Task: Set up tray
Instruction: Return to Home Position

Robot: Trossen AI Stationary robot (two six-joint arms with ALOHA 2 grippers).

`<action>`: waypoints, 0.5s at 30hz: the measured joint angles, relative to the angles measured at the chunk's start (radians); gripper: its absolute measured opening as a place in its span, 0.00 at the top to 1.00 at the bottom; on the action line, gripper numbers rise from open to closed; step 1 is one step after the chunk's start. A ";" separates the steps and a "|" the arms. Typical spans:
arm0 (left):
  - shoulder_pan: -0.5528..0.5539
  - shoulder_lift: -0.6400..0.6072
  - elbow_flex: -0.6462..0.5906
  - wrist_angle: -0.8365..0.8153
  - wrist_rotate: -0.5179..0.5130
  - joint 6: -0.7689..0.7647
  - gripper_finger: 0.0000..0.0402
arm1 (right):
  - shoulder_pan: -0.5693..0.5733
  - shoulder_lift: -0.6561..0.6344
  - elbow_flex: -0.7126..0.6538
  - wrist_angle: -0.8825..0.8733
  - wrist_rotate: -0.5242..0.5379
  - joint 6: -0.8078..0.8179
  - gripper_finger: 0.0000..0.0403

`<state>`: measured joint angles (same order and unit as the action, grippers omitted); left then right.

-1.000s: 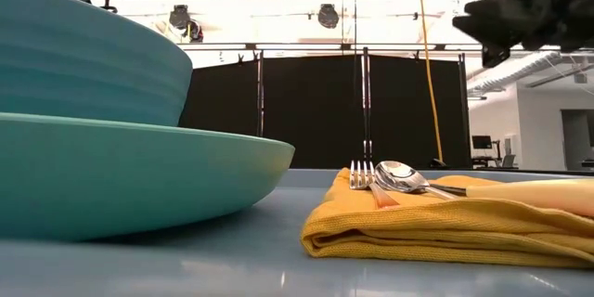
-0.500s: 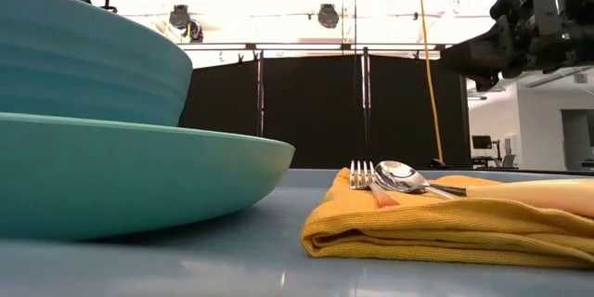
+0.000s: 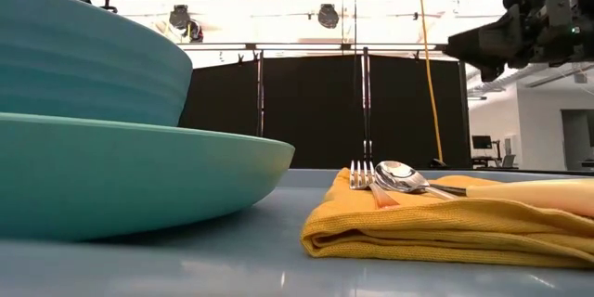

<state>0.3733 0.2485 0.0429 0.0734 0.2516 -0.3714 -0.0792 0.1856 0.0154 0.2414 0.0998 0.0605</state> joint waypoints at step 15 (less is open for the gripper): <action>0.000 0.000 0.000 0.002 -0.001 0.001 0.71 | 0.003 -0.183 0.000 -0.117 0.001 0.032 0.68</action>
<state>0.3733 0.2485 0.0429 0.0753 0.2509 -0.3702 -0.0765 0.0024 0.0151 0.1248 0.1005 0.0929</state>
